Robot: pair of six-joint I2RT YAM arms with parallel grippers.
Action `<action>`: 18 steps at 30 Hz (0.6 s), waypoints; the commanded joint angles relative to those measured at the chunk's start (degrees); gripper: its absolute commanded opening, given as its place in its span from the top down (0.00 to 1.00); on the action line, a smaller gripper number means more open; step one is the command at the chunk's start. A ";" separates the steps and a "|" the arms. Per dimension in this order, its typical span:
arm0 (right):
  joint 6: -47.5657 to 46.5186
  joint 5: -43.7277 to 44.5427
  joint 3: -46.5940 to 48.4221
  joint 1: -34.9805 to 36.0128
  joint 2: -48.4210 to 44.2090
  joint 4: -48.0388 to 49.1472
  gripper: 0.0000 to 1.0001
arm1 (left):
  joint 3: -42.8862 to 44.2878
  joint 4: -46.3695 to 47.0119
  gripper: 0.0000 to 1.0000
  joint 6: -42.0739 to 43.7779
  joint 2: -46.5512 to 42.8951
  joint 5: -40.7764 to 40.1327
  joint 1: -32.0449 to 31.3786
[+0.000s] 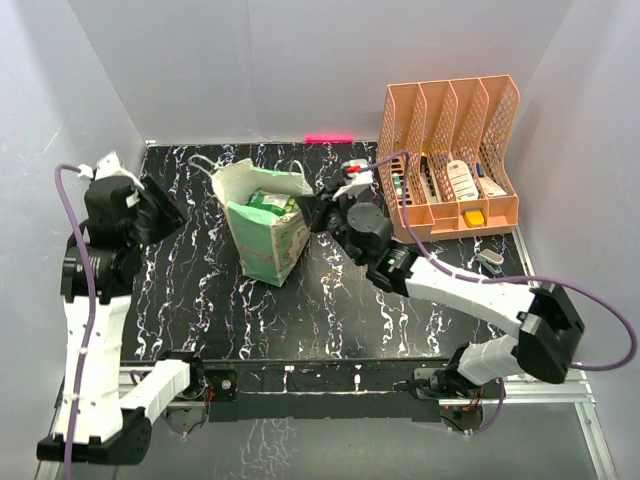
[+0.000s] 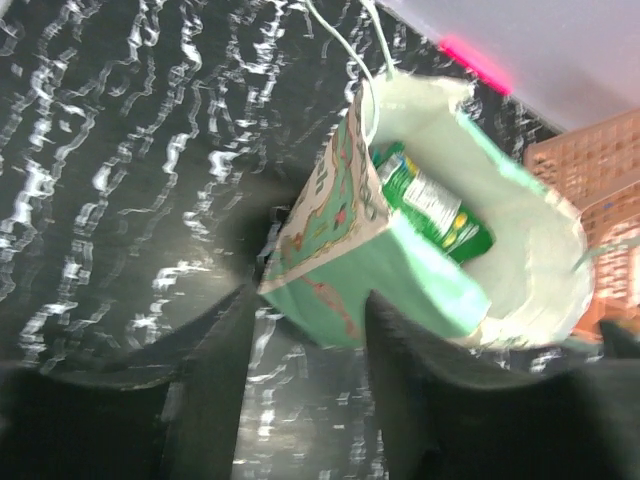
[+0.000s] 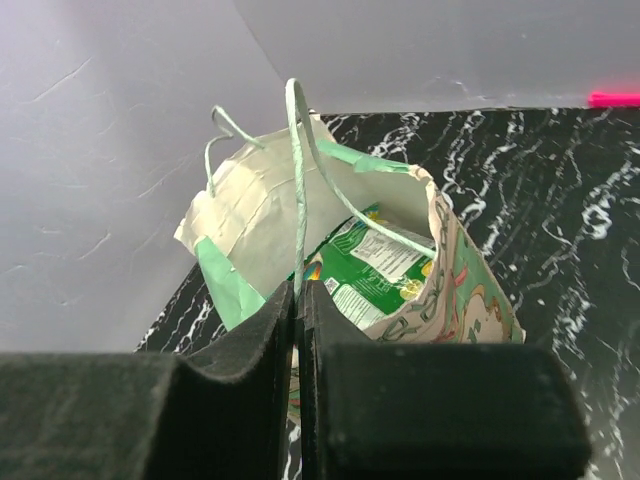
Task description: Take the snacks out of the paper bag
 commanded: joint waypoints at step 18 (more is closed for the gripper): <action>2.90 8.58 -10.48 -0.16 -20.24 -0.01 0.93 | 4.63 16.32 0.46 -8.97 20.39 22.98 0.23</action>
